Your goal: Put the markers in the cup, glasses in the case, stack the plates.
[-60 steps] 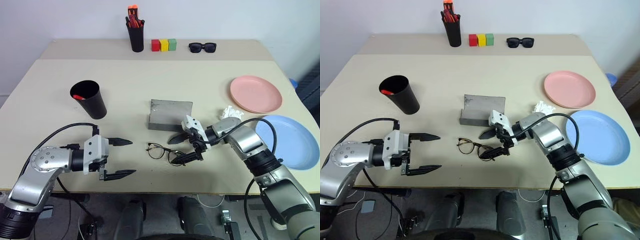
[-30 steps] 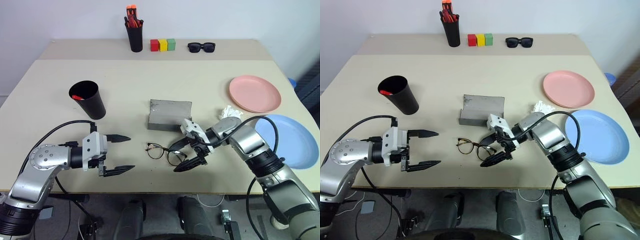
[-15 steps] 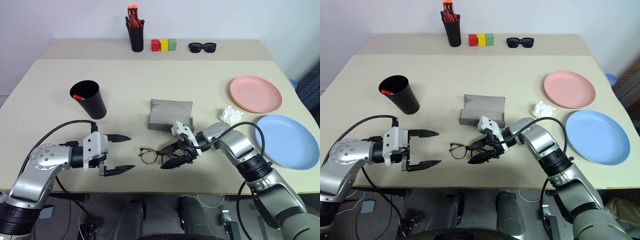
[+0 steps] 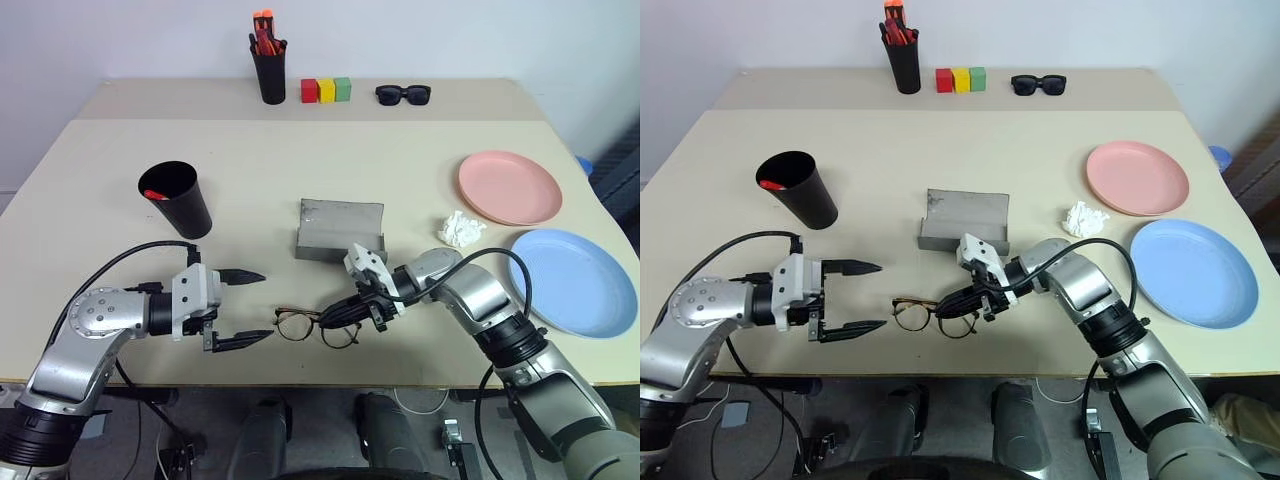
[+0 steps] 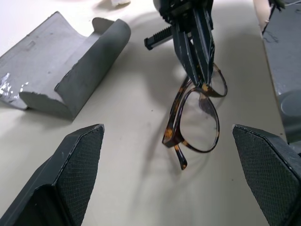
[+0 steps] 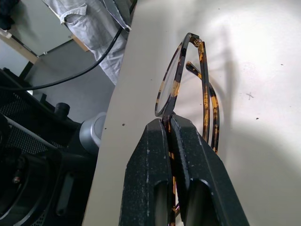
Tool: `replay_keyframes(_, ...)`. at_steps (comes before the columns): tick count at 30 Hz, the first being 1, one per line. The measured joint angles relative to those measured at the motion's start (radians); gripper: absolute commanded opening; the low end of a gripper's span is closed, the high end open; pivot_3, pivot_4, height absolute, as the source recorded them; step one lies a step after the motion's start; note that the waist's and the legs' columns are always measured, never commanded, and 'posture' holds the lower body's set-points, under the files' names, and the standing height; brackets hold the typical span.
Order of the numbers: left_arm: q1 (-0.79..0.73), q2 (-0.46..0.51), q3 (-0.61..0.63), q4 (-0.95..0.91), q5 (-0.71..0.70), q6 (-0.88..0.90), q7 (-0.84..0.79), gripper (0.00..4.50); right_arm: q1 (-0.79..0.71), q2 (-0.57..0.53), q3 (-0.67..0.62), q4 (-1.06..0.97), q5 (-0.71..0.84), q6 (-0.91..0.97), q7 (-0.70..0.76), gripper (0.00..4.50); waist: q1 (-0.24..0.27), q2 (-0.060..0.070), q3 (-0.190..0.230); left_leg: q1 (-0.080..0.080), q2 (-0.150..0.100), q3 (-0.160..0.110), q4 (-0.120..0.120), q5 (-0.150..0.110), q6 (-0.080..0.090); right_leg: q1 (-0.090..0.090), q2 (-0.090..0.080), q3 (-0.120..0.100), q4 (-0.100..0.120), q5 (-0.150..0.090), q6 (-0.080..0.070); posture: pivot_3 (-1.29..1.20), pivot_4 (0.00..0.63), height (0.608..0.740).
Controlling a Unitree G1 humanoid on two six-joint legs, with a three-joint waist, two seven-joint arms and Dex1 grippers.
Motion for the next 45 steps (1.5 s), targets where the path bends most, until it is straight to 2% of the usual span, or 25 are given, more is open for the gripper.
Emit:
replay_keyframes(5, -0.002, -0.015, -0.001, 0.001, 0.007, -0.003, 0.018, 4.49, -0.012, -0.027, -0.112, 0.011, 0.028, -0.033, -0.012, 0.04, 0.001, 0.000, 0.000, 0.000, 0.000, 0.000, 0.000, 0.000, 0.000, 0.000, 0.000, 0.000, 0.000, 0.000, 0.000, 0.00, 0.150, 0.740)
replay_keyframes(11, 0.000, -0.053, 0.001, 0.001, 0.006, 0.025, 0.082, 4.49, -0.119, -0.069, -0.215, 0.076, 0.022, -0.141, -0.025, 0.04, -0.002, 0.000, 0.000, 0.000, 0.000, 0.000, -0.001, 0.000, 0.000, -0.001, 0.000, 0.000, 0.000, 0.000, 0.001, 0.00, 0.150, 0.740)
replay_keyframes(19, 0.000, -0.082, 0.011, -0.014, -0.039, 0.108, 0.146, 4.49, -0.323, -0.040, -0.259, 0.394, -0.094, -0.494, -0.088, 0.04, -0.008, 0.000, 0.000, -0.001, 0.000, 0.000, -0.001, 0.000, 0.000, -0.001, 0.000, 0.000, 0.000, 0.001, 0.001, 0.00, 0.150, 0.740)
replay_keyframes(25, 0.006, -0.082, 0.034, -0.035, -0.055, 0.126, 0.161, 4.49, -0.353, 0.023, -0.240, 0.577, -0.157, -0.636, -0.070, 0.04, -0.023, 0.001, 0.000, -0.001, 0.000, 0.000, -0.002, 0.000, 0.000, -0.001, 0.000, 0.000, 0.000, 0.001, 0.001, 0.00, 0.150, 0.740)
replay_keyframes(35, 0.051, -0.077, 0.051, -0.074, -0.057, 0.131, 0.188, 4.49, -0.330, 0.062, -0.203, 0.606, -0.181, -0.629, 0.004, 0.04, -0.022, 0.002, 0.001, -0.001, 0.000, 0.000, -0.002, 0.000, 0.000, -0.002, 0.000, 0.000, 0.001, 0.001, 0.001, 0.00, 0.150, 0.740)
replay_keyframes(42, 0.056, -0.074, 0.061, -0.084, -0.057, 0.131, 0.194, 4.49, -0.307, 0.053, -0.177, 0.554, -0.183, -0.544, 0.058, 0.04, -0.024, 0.002, 0.001, -0.001, 0.000, 0.000, -0.002, 0.000, 0.000, -0.002, 0.000, 0.001, 0.001, 0.001, 0.001, 0.00, 0.150, 0.740)
replay_keyframes(45, 0.056, -0.074, 0.062, -0.086, -0.057, 0.131, 0.195, 4.49, -0.301, 0.052, -0.176, 0.540, -0.186, -0.522, 0.066, 0.94, -0.024, 0.002, 0.001, -0.001, 0.000, 0.000, -0.002, 0.000, 0.000, -0.002, 0.000, 0.000, 0.001, 0.001, 0.001, 0.00, 0.150, 0.740)
